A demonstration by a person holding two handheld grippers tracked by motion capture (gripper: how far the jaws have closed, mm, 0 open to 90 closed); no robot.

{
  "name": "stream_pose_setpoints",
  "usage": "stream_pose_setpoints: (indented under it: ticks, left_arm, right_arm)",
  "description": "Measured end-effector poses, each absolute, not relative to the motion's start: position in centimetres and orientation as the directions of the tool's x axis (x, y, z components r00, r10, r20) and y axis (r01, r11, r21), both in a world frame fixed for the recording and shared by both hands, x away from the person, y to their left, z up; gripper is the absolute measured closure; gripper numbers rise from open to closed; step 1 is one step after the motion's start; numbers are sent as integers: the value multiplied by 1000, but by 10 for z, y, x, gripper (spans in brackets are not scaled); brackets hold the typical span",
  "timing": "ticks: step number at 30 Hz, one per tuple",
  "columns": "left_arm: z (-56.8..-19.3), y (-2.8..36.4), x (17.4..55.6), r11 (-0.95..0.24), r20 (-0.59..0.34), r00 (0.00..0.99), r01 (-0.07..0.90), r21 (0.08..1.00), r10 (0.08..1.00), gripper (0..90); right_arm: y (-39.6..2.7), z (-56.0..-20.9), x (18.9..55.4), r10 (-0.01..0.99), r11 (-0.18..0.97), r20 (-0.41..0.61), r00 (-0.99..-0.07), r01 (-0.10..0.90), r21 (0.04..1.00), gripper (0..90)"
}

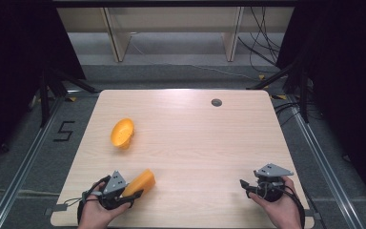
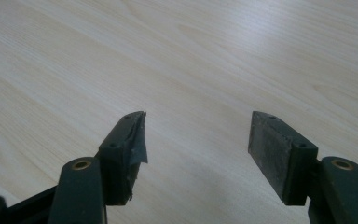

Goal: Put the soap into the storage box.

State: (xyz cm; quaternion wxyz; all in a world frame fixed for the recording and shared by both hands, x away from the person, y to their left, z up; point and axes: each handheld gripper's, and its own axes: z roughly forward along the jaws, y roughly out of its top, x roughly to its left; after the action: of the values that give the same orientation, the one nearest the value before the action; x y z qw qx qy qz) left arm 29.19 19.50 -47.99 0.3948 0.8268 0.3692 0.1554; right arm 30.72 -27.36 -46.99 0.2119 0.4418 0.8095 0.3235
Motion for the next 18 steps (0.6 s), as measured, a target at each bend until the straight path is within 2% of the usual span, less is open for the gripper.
stream_pose_setpoints:
  ticks: [2,9,13,18]
  left_arm:
    - [-474,197,297,-383,-50,651,504,774,757,606]
    - [-457,201,310,-307,-53,557,532,789,829,606]
    - [-449,205,325,-203,-98,460,560,803,882,607]
    - [-434,213,342,-176,-55,380,546,819,923,607]
  right_arm:
    - [-272,-469,306,863,367,-16,-506,604,708,373]
    - [-272,-469,306,863,365,-15,-505,603,710,373]
    - [-272,-469,306,866,370,-30,-500,598,711,373]
    - [-272,-469,306,866,363,-25,-499,596,716,372]
